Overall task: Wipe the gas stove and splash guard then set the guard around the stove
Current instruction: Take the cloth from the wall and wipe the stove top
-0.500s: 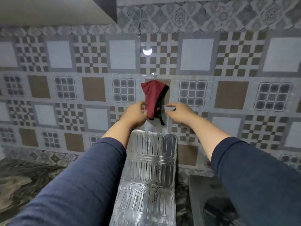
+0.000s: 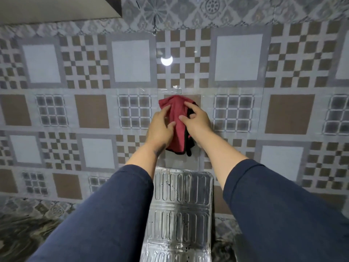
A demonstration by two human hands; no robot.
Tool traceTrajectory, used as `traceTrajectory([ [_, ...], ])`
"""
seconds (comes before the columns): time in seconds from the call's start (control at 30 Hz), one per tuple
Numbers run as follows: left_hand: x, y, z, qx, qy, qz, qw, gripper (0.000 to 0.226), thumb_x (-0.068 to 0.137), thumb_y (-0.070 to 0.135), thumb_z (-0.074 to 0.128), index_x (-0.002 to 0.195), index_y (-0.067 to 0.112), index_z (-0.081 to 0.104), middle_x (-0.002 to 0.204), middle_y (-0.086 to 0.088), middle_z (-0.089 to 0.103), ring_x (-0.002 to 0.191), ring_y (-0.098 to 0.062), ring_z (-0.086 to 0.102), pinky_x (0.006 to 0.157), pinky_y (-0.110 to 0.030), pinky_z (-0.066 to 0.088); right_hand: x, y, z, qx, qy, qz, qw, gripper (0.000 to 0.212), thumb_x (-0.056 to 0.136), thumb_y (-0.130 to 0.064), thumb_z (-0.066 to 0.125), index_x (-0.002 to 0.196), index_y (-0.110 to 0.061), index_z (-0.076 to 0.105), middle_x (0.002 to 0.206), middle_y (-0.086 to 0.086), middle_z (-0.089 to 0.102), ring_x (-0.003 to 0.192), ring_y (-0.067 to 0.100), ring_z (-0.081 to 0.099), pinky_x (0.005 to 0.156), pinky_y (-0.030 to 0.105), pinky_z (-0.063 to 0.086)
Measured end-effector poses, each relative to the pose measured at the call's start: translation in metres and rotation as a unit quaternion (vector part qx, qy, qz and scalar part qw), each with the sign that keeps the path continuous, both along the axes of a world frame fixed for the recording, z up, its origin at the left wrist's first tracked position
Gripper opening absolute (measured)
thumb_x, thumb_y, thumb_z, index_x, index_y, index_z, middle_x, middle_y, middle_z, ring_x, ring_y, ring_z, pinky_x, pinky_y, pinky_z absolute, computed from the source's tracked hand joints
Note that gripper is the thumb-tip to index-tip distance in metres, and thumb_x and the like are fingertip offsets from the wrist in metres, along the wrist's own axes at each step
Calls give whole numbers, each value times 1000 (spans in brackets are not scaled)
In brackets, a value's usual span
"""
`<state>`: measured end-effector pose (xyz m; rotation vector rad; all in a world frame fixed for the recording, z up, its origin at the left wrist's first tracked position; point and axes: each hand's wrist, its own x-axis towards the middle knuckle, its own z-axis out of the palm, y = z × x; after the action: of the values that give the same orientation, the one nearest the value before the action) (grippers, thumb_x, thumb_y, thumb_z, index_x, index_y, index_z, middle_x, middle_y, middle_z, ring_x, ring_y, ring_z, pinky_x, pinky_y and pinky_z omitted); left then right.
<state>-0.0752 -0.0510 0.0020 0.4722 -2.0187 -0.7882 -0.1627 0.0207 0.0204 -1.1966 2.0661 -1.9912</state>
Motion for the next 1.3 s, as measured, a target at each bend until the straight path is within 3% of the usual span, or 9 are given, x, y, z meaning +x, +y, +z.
traceTrajectory([
  [0.13, 17, 21, 4, -29, 25, 15, 999, 60, 90, 13, 58, 145, 18, 35, 142, -6, 43, 131, -19, 43, 103, -23, 32, 15, 26, 7, -24, -27, 3, 999, 49, 91, -8, 58, 134, -28, 50, 139, 13, 47, 125, 25, 49, 97, 34, 48],
  [0.27, 43, 66, 2, -18, 42, -11, 999, 61, 88, 13, 61, 144, 19, 37, 140, -4, 44, 130, -16, 43, 109, -37, 39, 38, 77, 6, -13, 5, -7, 1000, 44, 92, -14, 58, 133, -28, 52, 135, 8, 51, 111, 18, 54, 87, 28, 52],
  [0.4, 68, 127, -12, -1, 36, -56, 998, 60, 89, 14, 61, 144, 21, 37, 137, -2, 45, 120, -7, 44, 105, -35, 43, 64, 140, -14, -1, -4, -46, 999, 41, 91, -20, 56, 131, -31, 53, 134, 4, 55, 108, 26, 61, 91, 45, 53],
  [0.53, 88, 182, -41, 14, 13, -96, 995, 59, 87, 13, 61, 142, 19, 39, 138, -5, 46, 125, -15, 47, 101, -40, 47, 85, 202, -49, 23, -4, -77, 997, 40, 93, -18, 52, 133, -26, 51, 138, 3, 52, 109, 20, 56, 94, 36, 50],
  [0.7, 112, 247, -83, 21, -40, -107, 993, 59, 86, 14, 62, 142, 17, 42, 138, -3, 48, 123, -11, 48, 82, 0, 36, 107, 275, -97, 62, -12, -98, 993, 42, 93, -16, 49, 135, -22, 49, 134, 6, 56, 73, 3, 45, 75, 26, 45],
  [0.93, 142, 329, -130, 91, -92, -80, 988, 62, 84, 14, 64, 142, 17, 42, 138, -4, 49, 126, -13, 46, 108, -29, 37, 140, 356, -142, 121, -51, -78, 988, 44, 92, -14, 51, 136, -16, 49, 143, 3, 48, 96, 0, 56, 72, 1, 38],
  [1.03, 159, 355, -150, 112, -114, -59, 985, 61, 82, 14, 65, 140, 18, 45, 134, -4, 52, 120, -11, 49, 103, -27, 40, 152, 383, -159, 162, -45, -71, 983, 44, 89, -16, 55, 133, -17, 53, 140, 2, 52, 127, 16, 48, 94, 19, 37],
  [1.2, 191, 383, -171, 170, -180, -63, 967, 75, 67, 28, 64, 139, 14, 47, 131, -8, 54, 120, -19, 54, 104, -36, 42, 177, 412, -186, 231, -37, -60, 970, 44, 86, -14, 56, 129, -10, 56, 134, 8, 58, 125, 21, 51, 105, 29, 38],
  [1.3, 207, 389, -181, 156, -249, -56, 954, 67, 75, 20, 67, 138, 14, 48, 131, -9, 55, 123, -20, 51, 99, -22, 34, 195, 423, -200, 274, -15, -71, 959, 45, 83, -16, 56, 128, -10, 57, 130, 12, 60, 123, 26, 53, 103, 31, 40],
])
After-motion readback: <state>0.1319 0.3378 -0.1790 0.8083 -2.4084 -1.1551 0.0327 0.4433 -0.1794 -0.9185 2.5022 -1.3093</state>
